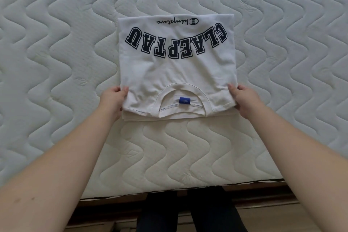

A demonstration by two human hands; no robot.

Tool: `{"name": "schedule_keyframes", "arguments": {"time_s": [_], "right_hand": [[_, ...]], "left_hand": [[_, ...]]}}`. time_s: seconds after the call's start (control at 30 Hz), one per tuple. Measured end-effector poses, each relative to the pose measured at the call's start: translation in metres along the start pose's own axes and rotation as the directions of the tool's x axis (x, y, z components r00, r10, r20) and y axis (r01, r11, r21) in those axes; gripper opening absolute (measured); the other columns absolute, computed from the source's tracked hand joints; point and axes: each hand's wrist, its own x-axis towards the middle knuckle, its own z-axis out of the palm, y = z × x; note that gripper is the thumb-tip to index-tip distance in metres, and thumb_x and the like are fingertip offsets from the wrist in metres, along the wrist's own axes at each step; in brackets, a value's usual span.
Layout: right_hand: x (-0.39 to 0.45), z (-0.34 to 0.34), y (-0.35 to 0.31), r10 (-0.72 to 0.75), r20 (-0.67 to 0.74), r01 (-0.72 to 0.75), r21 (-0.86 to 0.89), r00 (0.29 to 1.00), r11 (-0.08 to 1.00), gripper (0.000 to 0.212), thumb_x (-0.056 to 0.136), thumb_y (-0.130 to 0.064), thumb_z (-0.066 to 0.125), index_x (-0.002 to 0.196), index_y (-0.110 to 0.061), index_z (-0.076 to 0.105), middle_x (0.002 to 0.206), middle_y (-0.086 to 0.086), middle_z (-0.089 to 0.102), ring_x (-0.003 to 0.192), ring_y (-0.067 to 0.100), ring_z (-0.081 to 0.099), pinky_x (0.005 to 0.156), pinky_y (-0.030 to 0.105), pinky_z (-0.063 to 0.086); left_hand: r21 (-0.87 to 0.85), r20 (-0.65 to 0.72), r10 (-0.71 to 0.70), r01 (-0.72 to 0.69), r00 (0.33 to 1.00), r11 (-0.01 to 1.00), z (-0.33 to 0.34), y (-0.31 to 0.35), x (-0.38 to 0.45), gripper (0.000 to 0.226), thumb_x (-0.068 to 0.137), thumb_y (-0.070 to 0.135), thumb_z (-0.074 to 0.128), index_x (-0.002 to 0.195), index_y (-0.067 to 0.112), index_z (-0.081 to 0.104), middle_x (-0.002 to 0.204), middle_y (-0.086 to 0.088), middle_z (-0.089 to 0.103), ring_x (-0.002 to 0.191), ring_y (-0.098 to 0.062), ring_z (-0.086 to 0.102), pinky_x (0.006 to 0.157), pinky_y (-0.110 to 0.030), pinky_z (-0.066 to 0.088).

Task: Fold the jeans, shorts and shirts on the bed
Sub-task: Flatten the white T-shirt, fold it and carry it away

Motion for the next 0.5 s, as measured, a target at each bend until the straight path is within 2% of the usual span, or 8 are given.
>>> {"name": "schedule_keyframes", "arguments": {"time_s": [0.03,0.07,0.13,0.17,0.27,0.33,0.4,0.5], "right_hand": [[0.004,-0.002,0.005,-0.001,-0.036,-0.001,-0.046,0.999,0.999,0.015,0.094,-0.030,0.063,0.091,-0.015,0.067,0.100,0.009,0.070,0.079,0.020,0.066,0.074,0.034,0.055],[0.007,-0.006,0.009,-0.040,-0.094,0.024,-0.165,0.995,0.986,0.017,0.092,-0.033,0.065,0.092,-0.016,0.067,0.102,0.011,0.071,0.084,0.024,0.066,0.079,0.037,0.054],[0.010,-0.010,0.014,-0.170,-0.201,0.072,-0.419,0.965,0.905,0.025,0.086,-0.041,0.069,0.094,-0.017,0.067,0.100,0.010,0.071,0.092,0.029,0.066,0.082,0.038,0.051],[0.009,-0.009,0.015,-0.223,-0.235,0.081,-0.496,0.946,0.864,0.026,0.084,-0.043,0.070,0.093,-0.019,0.066,0.098,0.008,0.071,0.093,0.029,0.065,0.080,0.035,0.049],[0.005,-0.004,0.017,-0.314,-0.273,0.122,-0.547,0.909,0.828,0.033,0.080,-0.042,0.073,0.098,-0.018,0.058,0.105,0.008,0.065,0.099,0.030,0.061,0.084,0.036,0.046],[0.003,-0.004,0.020,-0.291,-0.239,0.122,-0.541,0.926,0.832,0.041,0.081,-0.041,0.073,0.107,-0.012,0.061,0.110,0.012,0.065,0.102,0.031,0.060,0.089,0.040,0.047],[0.002,-0.009,0.019,-0.245,-0.142,0.113,-0.602,0.959,0.791,0.039,0.084,-0.045,0.070,0.105,-0.012,0.068,0.103,0.011,0.069,0.096,0.031,0.062,0.077,0.036,0.046],[0.001,-0.017,0.012,-0.204,-0.064,0.120,-0.629,0.977,0.768,0.036,0.087,-0.046,0.066,0.101,-0.013,0.070,0.096,0.008,0.070,0.085,0.027,0.060,0.070,0.031,0.037]], "left_hand": [[0.037,-0.026,-0.003,0.004,1.000,0.999,-0.001,-0.002,0.001,0.015,0.097,0.024,0.060,0.093,0.010,0.066,0.100,-0.013,0.069,0.075,-0.021,0.066,0.070,-0.034,0.057],[0.175,-0.071,0.048,-0.035,0.996,0.984,-0.002,-0.004,0.001,0.018,0.095,0.028,0.063,0.089,0.011,0.066,0.101,-0.014,0.069,0.077,-0.024,0.066,0.072,-0.036,0.056],[0.493,-0.153,0.212,-0.111,0.965,0.863,-0.006,-0.007,0.001,0.028,0.089,0.037,0.066,0.088,0.009,0.066,0.096,-0.015,0.070,0.087,-0.031,0.066,0.077,-0.037,0.052],[0.572,-0.176,0.270,-0.125,0.947,0.811,-0.006,-0.007,-0.003,0.029,0.088,0.038,0.068,0.089,0.009,0.064,0.095,-0.014,0.070,0.089,-0.031,0.065,0.075,-0.034,0.048],[0.596,-0.171,0.274,-0.122,0.947,0.794,-0.003,-0.011,-0.012,0.035,0.087,0.038,0.069,0.104,0.009,0.058,0.107,-0.013,0.067,0.100,-0.032,0.062,0.078,-0.032,0.040],[0.639,-0.094,0.255,-0.139,0.962,0.757,-0.004,-0.015,-0.015,0.040,0.088,0.036,0.069,0.111,0.005,0.060,0.110,-0.015,0.065,0.103,-0.034,0.061,0.080,-0.034,0.042],[0.687,-0.022,0.246,-0.164,0.969,0.708,-0.007,-0.017,-0.014,0.035,0.089,0.035,0.067,0.102,0.003,0.066,0.103,-0.018,0.067,0.096,-0.035,0.063,0.077,-0.035,0.046],[0.603,-0.024,0.238,-0.176,0.971,0.778,-0.011,-0.021,-0.020,0.029,0.091,0.037,0.064,0.086,0.008,0.063,0.084,-0.009,0.065,0.087,-0.032,0.062,0.069,-0.036,0.045]]}}
